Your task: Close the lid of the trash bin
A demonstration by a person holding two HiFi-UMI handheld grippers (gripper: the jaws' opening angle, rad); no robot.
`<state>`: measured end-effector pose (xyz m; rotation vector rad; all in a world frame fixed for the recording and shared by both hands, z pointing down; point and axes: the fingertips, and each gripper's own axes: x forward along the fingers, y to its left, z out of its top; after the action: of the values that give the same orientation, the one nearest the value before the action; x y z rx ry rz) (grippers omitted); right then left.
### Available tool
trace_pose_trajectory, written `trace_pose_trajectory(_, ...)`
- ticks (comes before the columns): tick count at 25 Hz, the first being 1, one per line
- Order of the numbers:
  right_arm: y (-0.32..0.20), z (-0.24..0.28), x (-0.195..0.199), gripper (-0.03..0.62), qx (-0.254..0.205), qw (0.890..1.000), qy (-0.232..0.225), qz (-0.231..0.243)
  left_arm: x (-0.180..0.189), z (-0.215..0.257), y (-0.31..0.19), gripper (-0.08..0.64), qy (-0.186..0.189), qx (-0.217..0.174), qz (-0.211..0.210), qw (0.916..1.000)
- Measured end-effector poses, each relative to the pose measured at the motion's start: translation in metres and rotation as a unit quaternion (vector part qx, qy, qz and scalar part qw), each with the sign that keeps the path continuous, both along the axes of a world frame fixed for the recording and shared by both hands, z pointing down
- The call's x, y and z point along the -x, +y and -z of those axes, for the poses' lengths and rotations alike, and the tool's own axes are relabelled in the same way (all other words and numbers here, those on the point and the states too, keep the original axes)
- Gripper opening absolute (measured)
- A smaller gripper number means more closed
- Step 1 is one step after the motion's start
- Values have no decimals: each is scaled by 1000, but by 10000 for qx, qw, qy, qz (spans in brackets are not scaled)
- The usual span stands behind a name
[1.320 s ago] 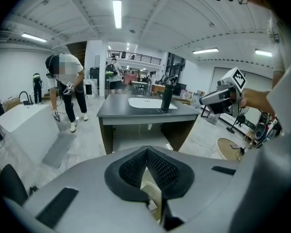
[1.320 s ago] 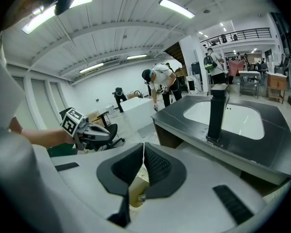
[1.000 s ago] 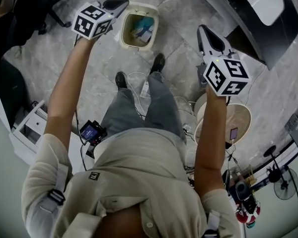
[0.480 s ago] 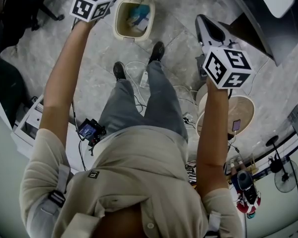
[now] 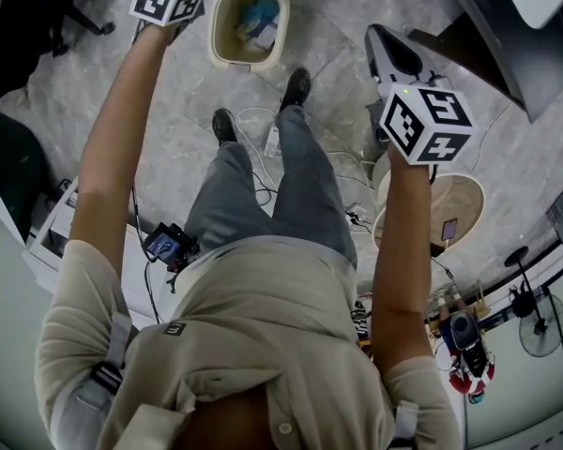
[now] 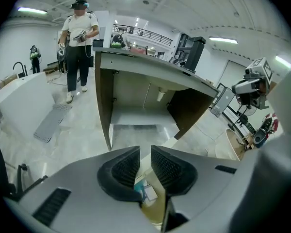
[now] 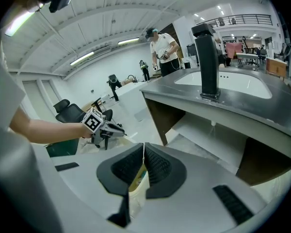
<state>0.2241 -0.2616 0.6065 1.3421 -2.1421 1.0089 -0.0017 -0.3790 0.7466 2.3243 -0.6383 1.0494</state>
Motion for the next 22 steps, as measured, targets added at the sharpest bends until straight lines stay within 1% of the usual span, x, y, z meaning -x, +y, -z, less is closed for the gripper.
trace_pose_trajectory(4, 1, -6, 2, 26, 45, 10000, 7, 11, -1, -1, -3, 71, 140, 39, 146, 9998)
trace_pose_trajectory(7, 0, -10, 5, 26, 65, 10000, 2, 19, 0, -2, -2, 71, 198, 104, 171, 9996)
trace_pose_trajectory(13, -1, -13, 10, 26, 86, 10000, 3, 44, 4, 1, 10, 71, 186, 156, 166, 9996)
trace_pose_trajectory(18, 0, -14, 17, 26, 100, 9999, 4, 69, 9, 1, 38, 67, 292, 291, 151, 9990)
trace_pose_trajectory(22, 0, -14, 24, 26, 129, 9999, 2, 105, 15, -3, 70, 64, 359, 557, 103, 9977)
